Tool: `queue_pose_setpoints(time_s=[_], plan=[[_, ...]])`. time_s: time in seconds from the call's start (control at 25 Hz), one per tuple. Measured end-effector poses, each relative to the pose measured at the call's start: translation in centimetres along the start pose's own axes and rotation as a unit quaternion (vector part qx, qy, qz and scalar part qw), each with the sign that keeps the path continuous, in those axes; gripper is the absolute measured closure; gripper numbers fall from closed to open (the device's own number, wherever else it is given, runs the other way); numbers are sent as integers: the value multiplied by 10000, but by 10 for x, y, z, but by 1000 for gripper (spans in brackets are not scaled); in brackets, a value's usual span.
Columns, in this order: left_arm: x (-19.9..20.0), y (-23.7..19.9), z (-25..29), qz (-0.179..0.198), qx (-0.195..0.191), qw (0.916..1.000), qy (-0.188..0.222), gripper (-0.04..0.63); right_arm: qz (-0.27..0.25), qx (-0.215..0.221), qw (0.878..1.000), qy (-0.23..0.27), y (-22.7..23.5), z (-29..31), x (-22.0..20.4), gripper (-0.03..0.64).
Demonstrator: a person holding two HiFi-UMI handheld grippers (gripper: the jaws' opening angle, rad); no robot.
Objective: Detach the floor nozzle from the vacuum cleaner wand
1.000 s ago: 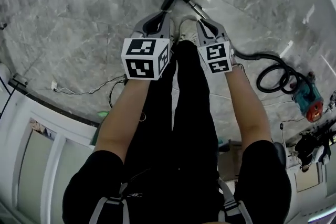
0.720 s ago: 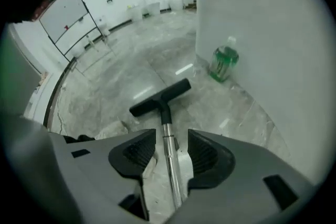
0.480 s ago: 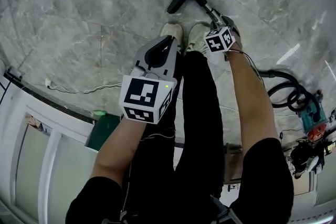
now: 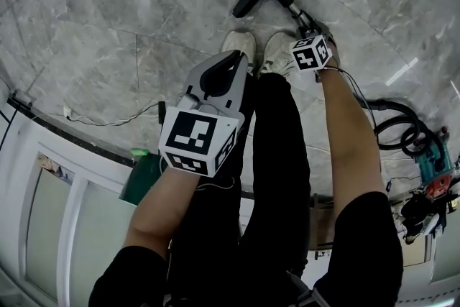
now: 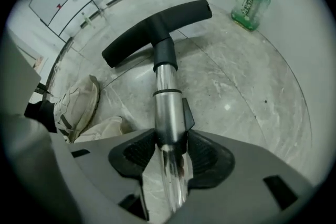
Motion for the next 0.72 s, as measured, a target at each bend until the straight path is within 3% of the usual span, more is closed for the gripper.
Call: queue_pose_setpoints(time_s=[0.2,0.28,0.4,0.48,0.64,0.72], plan=[[6,4,-2,-68,-131,9999,15,586,37,599,9969,-514,-7,3,-2,428],[4,8,-2,-409,-228,9988,129,584,-2,729,9962,-485,-7,-14,-3,428],[-4,15,3,-1202,-517,9912,186,561,-162,917,9957,9,-18,-59,7,428],[-10,21,15,-1646,-706,9835,257,359,-274,992,9940,371,-22,-92,20,430],[-18,22,31,-2414,-845,9657,447,332,-376,1219,9852,1141,-40,-161,52,430],[-13,19,34,-2618,-924,9591,551,331,-386,1336,9791,1485,-52,-191,68,431]])
Point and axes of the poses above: the fingertips, and each gripper's own axes: z forward along the fingers, y to its right, x out of its top, the point moved 3 cm from there along -z, backward along the fingers, and after that the axes turned 8 degrees about -z, right-handed, at the moved point
